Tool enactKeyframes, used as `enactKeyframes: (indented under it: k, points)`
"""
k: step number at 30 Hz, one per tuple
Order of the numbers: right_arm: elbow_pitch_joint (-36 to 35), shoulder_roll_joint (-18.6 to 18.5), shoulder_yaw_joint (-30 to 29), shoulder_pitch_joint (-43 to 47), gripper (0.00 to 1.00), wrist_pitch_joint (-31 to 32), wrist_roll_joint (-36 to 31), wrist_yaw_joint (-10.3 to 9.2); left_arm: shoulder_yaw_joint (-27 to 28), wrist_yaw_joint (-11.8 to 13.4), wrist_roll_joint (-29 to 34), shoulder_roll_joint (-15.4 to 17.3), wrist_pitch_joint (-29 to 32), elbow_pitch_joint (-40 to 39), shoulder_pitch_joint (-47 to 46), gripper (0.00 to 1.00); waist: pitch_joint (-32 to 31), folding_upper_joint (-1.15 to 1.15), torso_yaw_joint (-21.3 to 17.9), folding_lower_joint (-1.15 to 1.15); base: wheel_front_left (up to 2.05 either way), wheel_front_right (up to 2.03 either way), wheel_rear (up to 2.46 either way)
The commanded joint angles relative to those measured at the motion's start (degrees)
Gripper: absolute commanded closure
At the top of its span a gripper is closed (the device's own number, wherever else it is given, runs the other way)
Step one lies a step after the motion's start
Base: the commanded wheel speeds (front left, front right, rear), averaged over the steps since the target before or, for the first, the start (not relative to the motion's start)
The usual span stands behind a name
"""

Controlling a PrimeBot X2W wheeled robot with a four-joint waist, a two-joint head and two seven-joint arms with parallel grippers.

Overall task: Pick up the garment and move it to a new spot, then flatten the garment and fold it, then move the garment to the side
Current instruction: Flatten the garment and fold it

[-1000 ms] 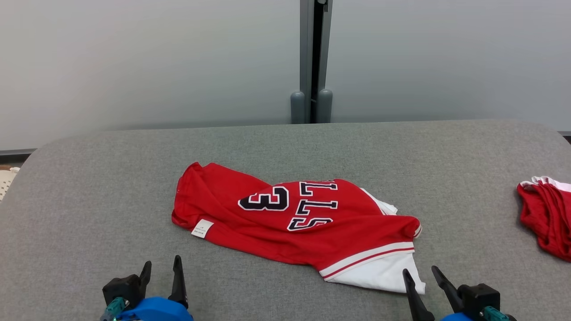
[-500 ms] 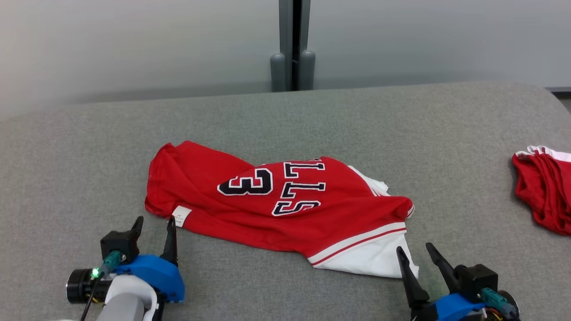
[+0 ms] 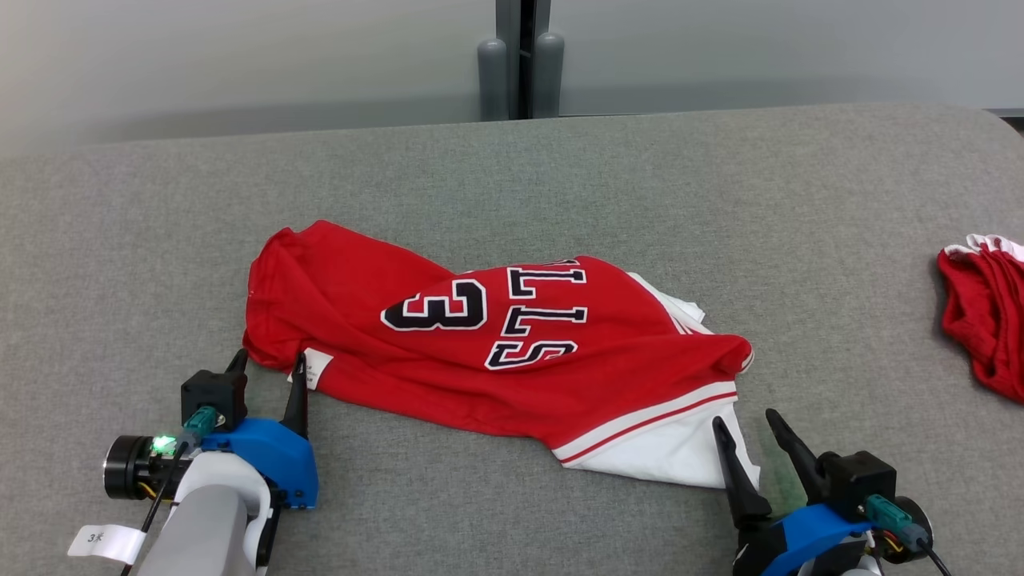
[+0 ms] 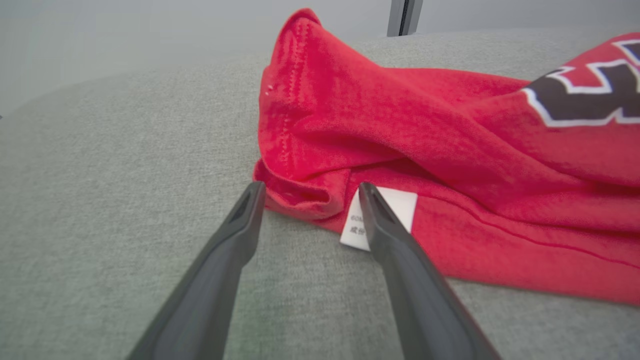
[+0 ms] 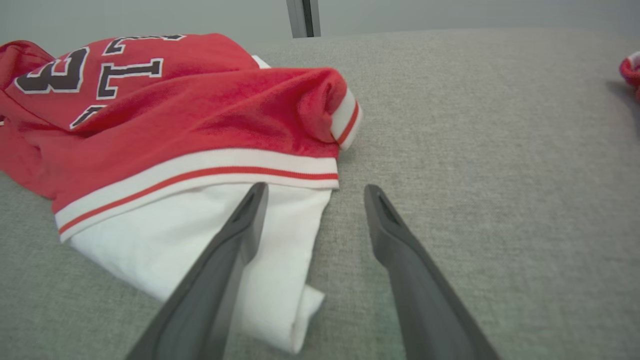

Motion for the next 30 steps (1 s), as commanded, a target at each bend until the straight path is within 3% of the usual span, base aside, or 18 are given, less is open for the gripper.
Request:
enactKeyframes:
  k: [1, 8, 10, 13, 19, 20, 23, 24, 30]
  points:
    - [0.0, -0.1, -0.2, -0.6, 0.00, 0.0, -0.3, -0.02, -0.3, 0.0, 0.5, 0.3, -0.3, -0.2, -0.9, 0.00, 0.1, 0.00, 0.1, -0.01, 0.00, 0.00, 0.00]
    - [0.4, -0.1, 0.3, -1.3, 0.00, 0.0, -0.6, -0.02, -0.4, -0.4, 1.3, -0.3, -0.3, 1.6, -1.4, 0.00, 0.5, 0.00, 0.3, -0.01, 0.00, 0.00, 0.00]
    - [0.5, -0.1, 0.5, -1.5, 0.00, 0.0, -0.5, -0.02, -0.5, -0.6, 1.4, -0.3, -0.3, 2.1, -1.7, 0.06, 0.7, 0.00, 0.2, -0.01, 0.00, 0.00, 0.00]
    - [0.6, -0.1, 0.6, -1.8, 0.00, 0.0, -0.6, -0.02, -0.5, -0.4, 1.9, 0.0, -0.3, 1.6, -2.1, 0.00, 1.0, 0.00, 0.0, -0.01, 0.00, 0.00, 0.00]
    - [0.7, -0.1, 0.5, -1.9, 0.00, 0.0, -0.6, -0.02, 0.5, 0.1, 1.8, 0.0, -0.3, 1.7, -2.3, 0.00, 1.5, 0.00, -0.6, -0.01, 0.00, 0.00, 0.00]
    - [0.7, -0.1, 0.5, -1.9, 0.00, 0.0, -0.5, -0.02, 0.7, 0.1, 1.6, 0.0, -0.3, 1.8, -2.4, 0.06, 1.6, 0.00, -0.7, -0.01, 0.00, 0.00, 0.00]
    - [0.6, -0.1, 0.6, -2.0, 0.00, 0.0, -0.3, -0.02, 1.6, 0.2, 1.1, 0.0, -0.3, 2.0, -2.7, 0.73, 1.9, 0.00, -0.9, -0.01, 0.00, 0.00, 0.00]
    - [0.6, -0.1, 0.5, -2.1, 0.00, 0.0, -0.2, -0.02, 1.9, 0.3, 1.0, 0.0, -0.3, 2.0, -2.8, 1.00, 1.9, 0.00, -1.0, -0.01, 0.00, 0.00, 0.00]
    - [1.3, -0.1, -0.3, -1.3, 0.00, 0.0, -0.1, -0.02, 4.1, 0.9, 0.1, -0.7, -0.3, -1.6, -1.2, 1.00, 0.4, 0.00, -0.3, -0.01, 0.00, 0.00, 0.00]
